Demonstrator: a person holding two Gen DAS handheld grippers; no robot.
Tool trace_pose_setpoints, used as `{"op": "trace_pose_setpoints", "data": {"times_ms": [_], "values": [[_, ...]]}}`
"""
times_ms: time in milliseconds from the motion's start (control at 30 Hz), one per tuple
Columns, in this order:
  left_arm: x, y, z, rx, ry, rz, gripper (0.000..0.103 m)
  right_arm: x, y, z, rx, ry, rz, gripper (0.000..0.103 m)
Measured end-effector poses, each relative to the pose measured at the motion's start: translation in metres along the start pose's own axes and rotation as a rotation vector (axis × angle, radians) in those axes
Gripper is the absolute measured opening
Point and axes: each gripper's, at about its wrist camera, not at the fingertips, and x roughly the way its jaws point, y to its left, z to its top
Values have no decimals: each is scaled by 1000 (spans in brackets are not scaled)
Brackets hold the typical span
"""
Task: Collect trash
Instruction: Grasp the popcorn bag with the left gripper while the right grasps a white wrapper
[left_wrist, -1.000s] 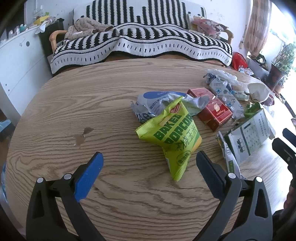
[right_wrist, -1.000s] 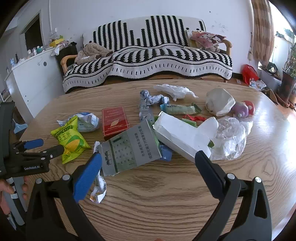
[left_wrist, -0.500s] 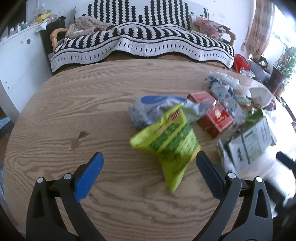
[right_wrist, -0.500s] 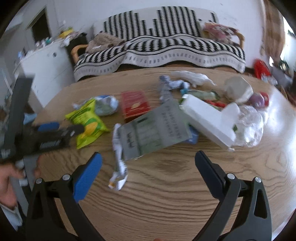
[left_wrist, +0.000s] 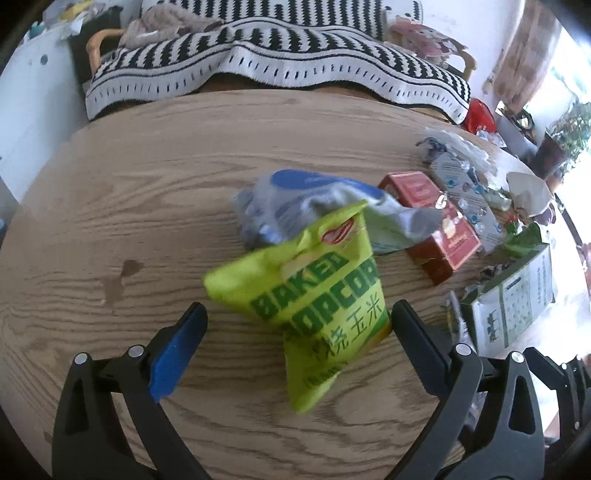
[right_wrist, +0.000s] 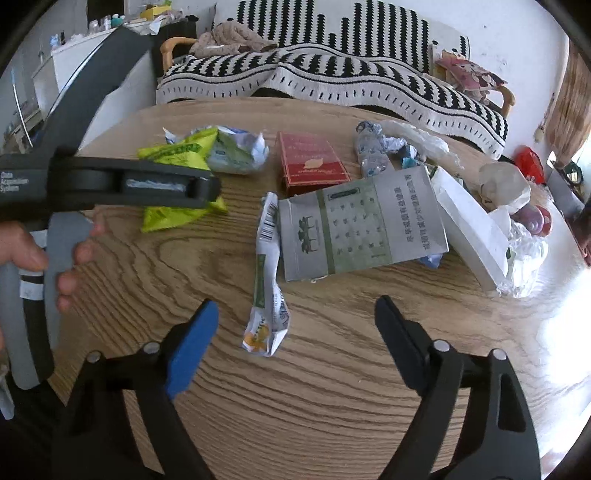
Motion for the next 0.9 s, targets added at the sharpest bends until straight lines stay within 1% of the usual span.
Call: {"op": "trace_pose_setpoints", "data": {"times_ms": [133, 300, 333, 433, 533, 567, 600, 633, 667, 700, 733, 767, 867, 900], "values": [[-2, 20, -2, -47, 21, -4, 97, 0, 2, -1, 4, 4, 5, 83], [-14, 39, -2, -59, 23, 71, 97, 1, 2, -1, 7, 8, 6, 83], [-17, 41, -2, -64, 16, 67, 97, 2, 2, -1, 8, 11, 7, 83], [-19, 38, 2, -60, 7, 34, 97, 4, 1, -1, 28, 27, 14, 83], [-8, 26, 8, -22, 25, 47, 97, 8, -3, 1, 54, 39, 23, 83], [-2, 23, 10, 1, 37, 56, 97, 9, -3, 1, 58, 46, 27, 76], [4, 22, 9, 16, 58, 64, 97, 11, -4, 1, 62, 54, 34, 65], [5, 22, 9, 32, 60, 75, 93, 11, -4, 0, 55, 48, 20, 58], [3, 20, 8, 62, 45, 89, 87, 10, -3, 0, 49, 44, 20, 47], [0, 19, 9, 79, 35, 99, 74, 9, -3, 0, 47, 37, 35, 34], [-5, 21, 10, 83, 16, 92, 59, 8, -2, -1, 50, 33, 33, 30], [-8, 23, 11, 68, 15, 93, 59, 7, -2, -3, 55, 28, 39, 22], [-17, 31, 7, 37, 4, 50, 57, 3, 2, -9, 63, 18, 73, 20], [-21, 33, 5, 21, 2, 25, 56, 2, 4, -11, 63, 12, 90, 19]]}}
